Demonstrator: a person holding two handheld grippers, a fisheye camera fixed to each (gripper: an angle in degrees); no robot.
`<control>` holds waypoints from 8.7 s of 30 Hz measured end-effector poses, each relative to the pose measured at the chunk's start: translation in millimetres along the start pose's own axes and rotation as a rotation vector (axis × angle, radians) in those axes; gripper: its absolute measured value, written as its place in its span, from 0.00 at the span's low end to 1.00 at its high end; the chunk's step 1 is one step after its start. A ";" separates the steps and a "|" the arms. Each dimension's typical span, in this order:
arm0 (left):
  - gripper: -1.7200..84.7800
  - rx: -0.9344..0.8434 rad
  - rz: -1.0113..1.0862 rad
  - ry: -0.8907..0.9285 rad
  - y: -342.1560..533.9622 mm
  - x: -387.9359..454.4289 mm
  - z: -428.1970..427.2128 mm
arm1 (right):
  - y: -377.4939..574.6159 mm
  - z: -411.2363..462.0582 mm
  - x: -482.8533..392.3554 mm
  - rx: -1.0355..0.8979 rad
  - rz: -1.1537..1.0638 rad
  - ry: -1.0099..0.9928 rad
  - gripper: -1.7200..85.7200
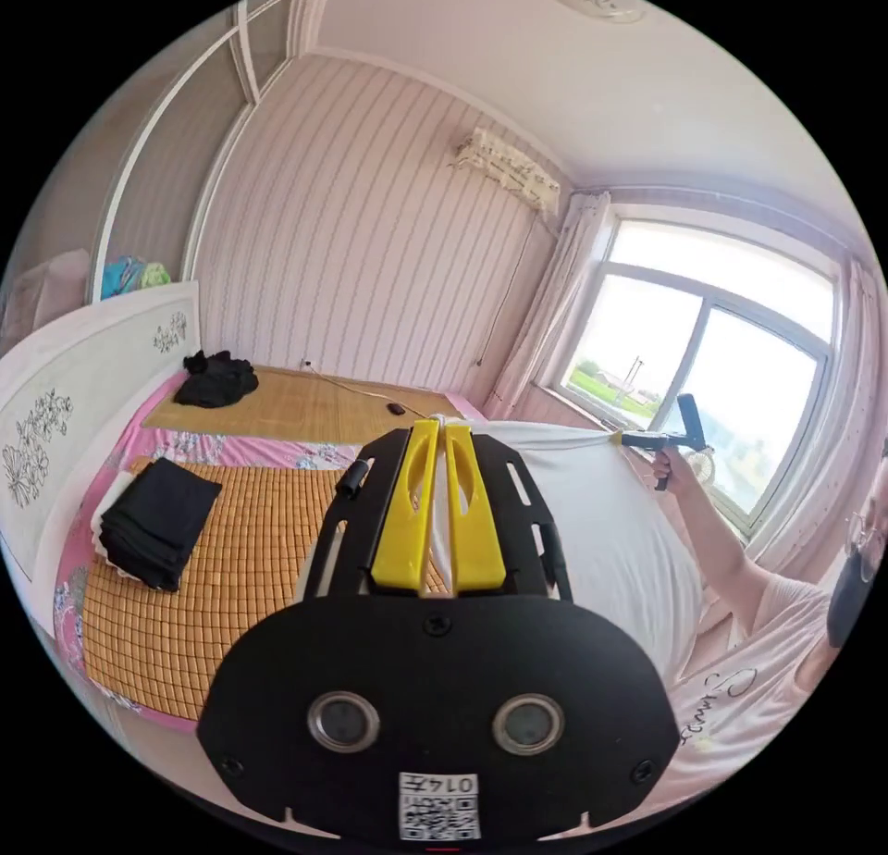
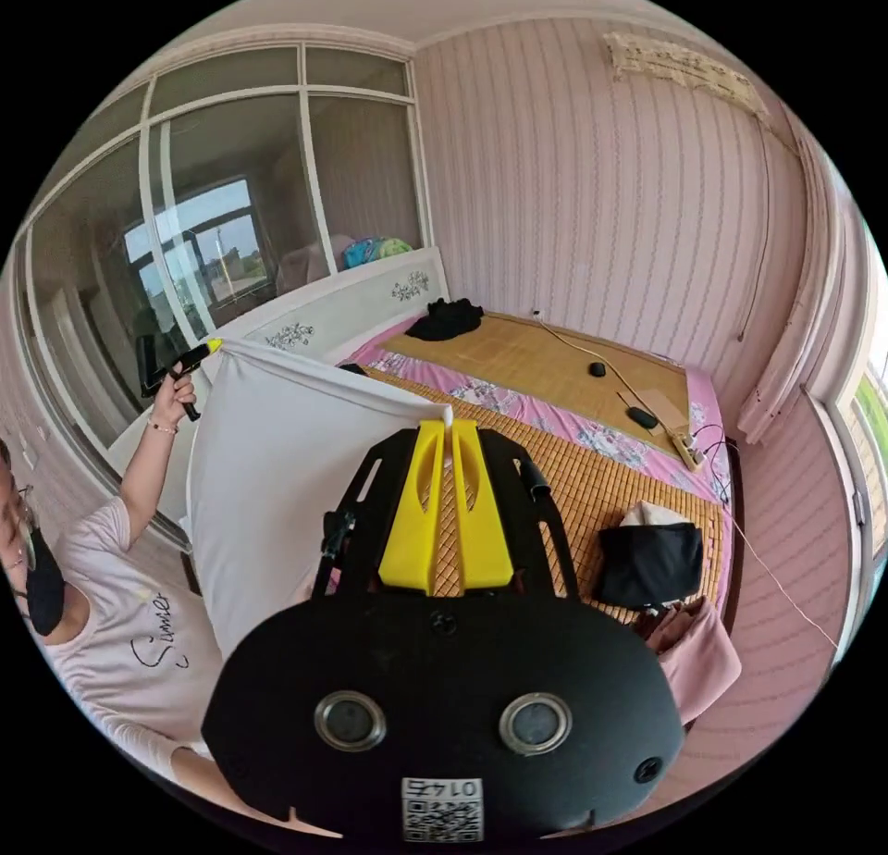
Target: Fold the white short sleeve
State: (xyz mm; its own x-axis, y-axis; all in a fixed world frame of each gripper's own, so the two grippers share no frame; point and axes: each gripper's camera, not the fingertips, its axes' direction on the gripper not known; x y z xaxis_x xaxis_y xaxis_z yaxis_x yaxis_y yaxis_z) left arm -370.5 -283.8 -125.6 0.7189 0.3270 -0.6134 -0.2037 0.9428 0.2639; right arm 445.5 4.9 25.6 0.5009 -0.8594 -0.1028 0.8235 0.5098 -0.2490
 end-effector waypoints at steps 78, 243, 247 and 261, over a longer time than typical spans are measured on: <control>0.06 -0.679 -0.125 0.090 334.2 -173.7 659.1 | -163.3 378.2 -32.3 -0.450 0.355 0.118 0.15; 0.07 -0.703 -0.162 -0.166 344.4 -244.5 696.7 | -439.1 308.4 -90.6 -0.248 0.170 -0.083 0.09; 0.07 -0.718 -0.050 -0.015 319.2 -207.9 746.4 | -318.2 239.5 -47.4 -0.341 0.419 0.160 0.07; 0.06 -0.824 0.158 0.353 275.8 -30.3 1031.9 | -138.2 253.3 -7.6 -0.340 0.757 0.124 0.11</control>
State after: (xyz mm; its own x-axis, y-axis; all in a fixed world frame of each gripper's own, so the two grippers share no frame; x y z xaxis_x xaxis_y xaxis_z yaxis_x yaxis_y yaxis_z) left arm 237.4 -100.5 733.9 0.4245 0.3292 -0.8435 -0.7905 0.5890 -0.1680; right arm 395.3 -48.8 304.7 0.8367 -0.2980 -0.4595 0.1412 0.9280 -0.3448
